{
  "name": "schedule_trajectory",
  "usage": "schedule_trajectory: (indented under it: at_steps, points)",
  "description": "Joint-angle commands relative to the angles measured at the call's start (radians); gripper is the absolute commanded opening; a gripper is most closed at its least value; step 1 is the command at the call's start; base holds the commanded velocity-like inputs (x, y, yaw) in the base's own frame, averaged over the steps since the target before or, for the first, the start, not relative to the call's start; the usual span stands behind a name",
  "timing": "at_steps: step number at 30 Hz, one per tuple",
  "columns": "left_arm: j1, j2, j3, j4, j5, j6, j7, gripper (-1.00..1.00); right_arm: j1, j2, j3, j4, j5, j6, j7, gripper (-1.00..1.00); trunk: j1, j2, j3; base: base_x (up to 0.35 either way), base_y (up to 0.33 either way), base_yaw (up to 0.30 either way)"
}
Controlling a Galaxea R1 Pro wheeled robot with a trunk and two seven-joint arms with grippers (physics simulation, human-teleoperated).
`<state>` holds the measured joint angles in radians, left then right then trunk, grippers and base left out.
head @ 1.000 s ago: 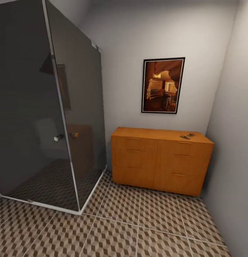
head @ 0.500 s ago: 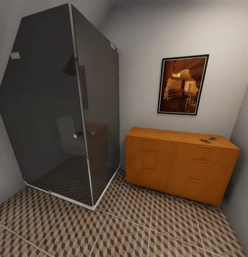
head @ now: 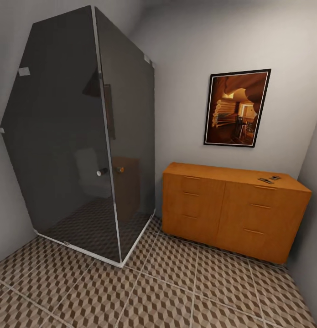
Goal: Take the four mousetraps from the cabinet in the bathroom and place them on the bathroom floor. Make sure all four end up on the same floor surface, and ensure that at least two of them are either under or directly next to the same bathroom sink.
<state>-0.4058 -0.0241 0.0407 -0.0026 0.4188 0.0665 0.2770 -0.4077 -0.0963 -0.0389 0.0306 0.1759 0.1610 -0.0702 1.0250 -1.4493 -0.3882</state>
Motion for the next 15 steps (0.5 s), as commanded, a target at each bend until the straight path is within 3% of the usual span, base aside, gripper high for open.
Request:
schedule_trajectory:
  at_steps: [1, 15]
  points:
    - [-0.001, 0.0, 0.004, 0.0, -0.005, 0.004, 0.003, -1.0, -0.001, 0.0, -0.004, 0.002, 0.009, 0.002, -0.002, -1.0, 0.0, -0.001, -0.001, 0.0, 0.0, 0.0]
    - [-0.001, 0.001, 0.004, 0.0, -0.005, 0.004, 0.004, -1.0, -0.001, 0.0, -0.004, 0.002, 0.011, 0.003, 0.007, -1.0, 0.0, -0.001, -0.001, 0.0, 0.0, 0.0]
